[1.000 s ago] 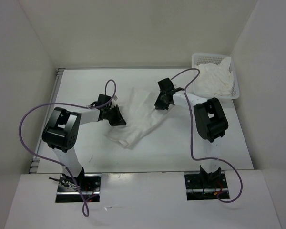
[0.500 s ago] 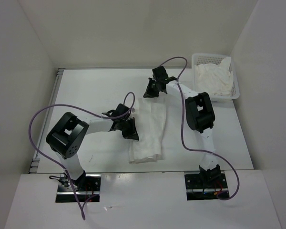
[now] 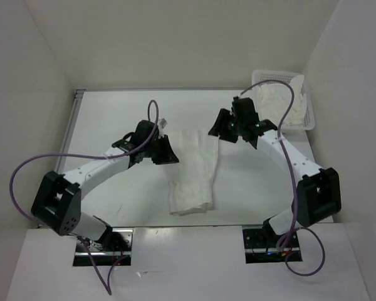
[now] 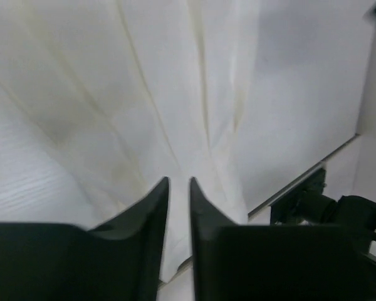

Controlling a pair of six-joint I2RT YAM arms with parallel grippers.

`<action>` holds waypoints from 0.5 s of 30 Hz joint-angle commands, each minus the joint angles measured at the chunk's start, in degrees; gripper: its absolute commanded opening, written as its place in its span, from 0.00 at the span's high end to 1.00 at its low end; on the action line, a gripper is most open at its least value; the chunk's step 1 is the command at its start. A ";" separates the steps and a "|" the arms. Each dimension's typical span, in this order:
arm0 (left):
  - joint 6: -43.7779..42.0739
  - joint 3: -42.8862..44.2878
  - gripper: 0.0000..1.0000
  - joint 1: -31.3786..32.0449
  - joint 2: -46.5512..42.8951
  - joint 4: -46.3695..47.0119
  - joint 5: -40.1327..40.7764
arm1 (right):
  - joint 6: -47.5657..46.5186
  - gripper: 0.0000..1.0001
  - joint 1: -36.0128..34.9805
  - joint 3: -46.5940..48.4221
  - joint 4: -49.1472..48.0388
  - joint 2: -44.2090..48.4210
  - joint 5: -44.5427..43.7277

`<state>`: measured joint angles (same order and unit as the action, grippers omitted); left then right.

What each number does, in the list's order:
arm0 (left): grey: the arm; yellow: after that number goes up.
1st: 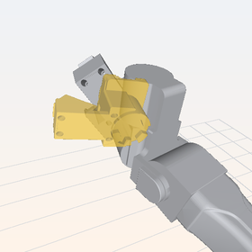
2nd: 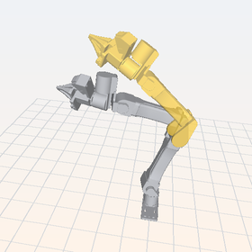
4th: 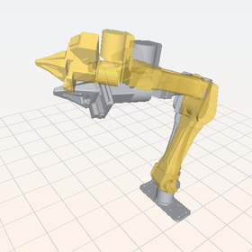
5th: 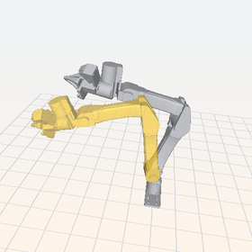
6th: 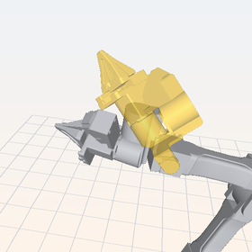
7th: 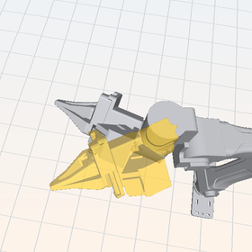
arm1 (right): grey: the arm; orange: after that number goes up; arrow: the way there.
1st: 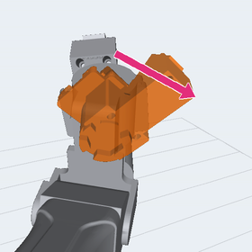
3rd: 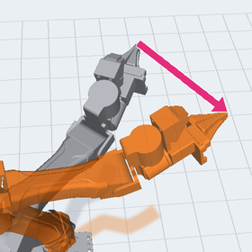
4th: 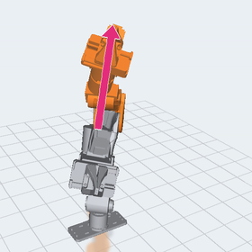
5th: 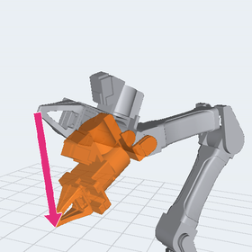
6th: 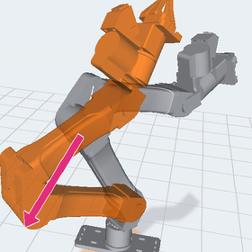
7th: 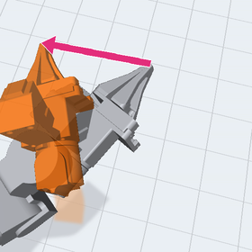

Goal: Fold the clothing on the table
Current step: Fold the skirt

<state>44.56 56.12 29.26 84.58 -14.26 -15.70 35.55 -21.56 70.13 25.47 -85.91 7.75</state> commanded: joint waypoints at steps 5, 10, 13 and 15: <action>2.29 -13.57 0.55 2.82 -10.47 -0.15 2.95 | 5.40 0.37 -0.76 -19.75 2.47 7.24 3.24; 2.91 -19.19 0.49 5.80 -15.48 -0.68 4.01 | 8.82 0.37 -1.99 -24.94 4.50 13.74 5.87; 5.45 -22.70 0.49 7.30 -16.89 0.19 4.72 | 9.89 0.37 -3.65 -28.98 3.97 14.80 8.06; 7.64 -24.29 0.49 7.83 -18.39 2.21 4.72 | 11.99 0.37 -5.76 -30.22 1.70 14.28 9.12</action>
<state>48.71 33.71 36.27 68.66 -14.96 -11.94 44.21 -24.95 42.30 29.65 -71.75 14.02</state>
